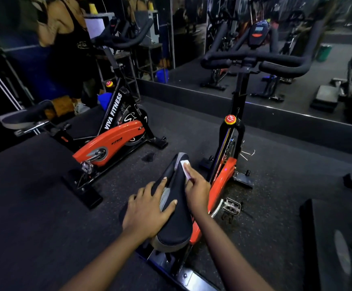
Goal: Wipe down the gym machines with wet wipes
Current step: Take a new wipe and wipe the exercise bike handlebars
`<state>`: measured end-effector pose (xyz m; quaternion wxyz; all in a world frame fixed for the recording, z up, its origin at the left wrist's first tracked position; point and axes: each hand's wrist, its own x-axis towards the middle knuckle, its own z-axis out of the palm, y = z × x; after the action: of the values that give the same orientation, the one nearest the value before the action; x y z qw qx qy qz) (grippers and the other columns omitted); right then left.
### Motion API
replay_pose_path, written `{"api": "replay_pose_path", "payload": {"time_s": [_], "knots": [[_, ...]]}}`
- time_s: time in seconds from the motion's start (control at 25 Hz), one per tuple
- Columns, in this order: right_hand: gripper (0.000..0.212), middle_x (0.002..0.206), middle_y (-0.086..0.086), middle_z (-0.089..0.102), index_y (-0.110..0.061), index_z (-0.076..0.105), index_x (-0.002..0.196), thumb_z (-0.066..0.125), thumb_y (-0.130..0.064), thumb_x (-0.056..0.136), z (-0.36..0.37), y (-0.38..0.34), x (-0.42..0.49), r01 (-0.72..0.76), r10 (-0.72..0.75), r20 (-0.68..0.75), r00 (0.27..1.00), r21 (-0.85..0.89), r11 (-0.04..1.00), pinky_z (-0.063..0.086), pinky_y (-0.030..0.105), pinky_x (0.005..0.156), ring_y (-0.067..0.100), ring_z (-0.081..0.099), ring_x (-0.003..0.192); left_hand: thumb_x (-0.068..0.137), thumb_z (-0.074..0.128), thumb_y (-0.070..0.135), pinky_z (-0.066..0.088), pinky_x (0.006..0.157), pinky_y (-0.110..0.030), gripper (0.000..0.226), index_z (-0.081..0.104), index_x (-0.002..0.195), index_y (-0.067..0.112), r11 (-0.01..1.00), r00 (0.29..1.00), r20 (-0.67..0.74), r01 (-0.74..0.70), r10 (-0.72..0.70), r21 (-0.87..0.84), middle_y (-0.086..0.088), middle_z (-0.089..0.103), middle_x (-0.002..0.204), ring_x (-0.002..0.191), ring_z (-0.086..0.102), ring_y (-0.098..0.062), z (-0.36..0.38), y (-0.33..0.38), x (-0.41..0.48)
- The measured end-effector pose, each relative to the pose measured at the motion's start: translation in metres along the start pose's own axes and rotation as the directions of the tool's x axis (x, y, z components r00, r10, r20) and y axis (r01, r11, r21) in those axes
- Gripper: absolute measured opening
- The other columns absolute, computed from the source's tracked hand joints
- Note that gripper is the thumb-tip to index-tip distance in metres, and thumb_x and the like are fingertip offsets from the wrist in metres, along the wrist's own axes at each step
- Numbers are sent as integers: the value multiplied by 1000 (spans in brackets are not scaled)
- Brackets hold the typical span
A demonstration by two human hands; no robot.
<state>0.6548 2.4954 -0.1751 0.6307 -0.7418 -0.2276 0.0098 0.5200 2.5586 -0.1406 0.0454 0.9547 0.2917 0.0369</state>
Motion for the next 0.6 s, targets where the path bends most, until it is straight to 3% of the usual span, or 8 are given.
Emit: {"api": "replay_pose_path", "payload": {"time_s": [0.2,0.32,0.48,0.6], "knots": [[60,115,-7,61,-9,67,112,40,22,68,-29,1,-45,88,-83,154,984,-22,996,32,0,94,-23,45,106,79,7,75,26,108,-40,82,4,151,35,1000,998,59,10,-11,12,1,24,154,138,28,-19,-4,3,-1],[58,112,-10,63,-12,69,109,42,15,66,-50,1,-65,145,-130,241,962,-48,988,35,3,94,-23,48,104,72,1,77,28,107,-41,90,6,151,34,1000,997,80,13,-12,0,-1,25,153,138,28,-22,-8,1,0],[49,108,-11,64,-15,71,106,47,11,72,-83,-7,-74,92,-53,372,927,-88,992,40,6,91,-24,51,98,92,23,66,28,109,-43,71,8,152,32,999,997,78,2,1,-36,-3,24,154,138,28,-24,-8,3,-2],[48,107,-1,69,-17,71,105,45,12,76,-100,-17,-67,-6,18,317,948,-39,999,45,8,77,-20,56,85,92,27,65,28,108,-44,69,11,152,32,999,998,68,0,3,-54,-3,25,154,138,28,-25,-9,2,-1]]}}
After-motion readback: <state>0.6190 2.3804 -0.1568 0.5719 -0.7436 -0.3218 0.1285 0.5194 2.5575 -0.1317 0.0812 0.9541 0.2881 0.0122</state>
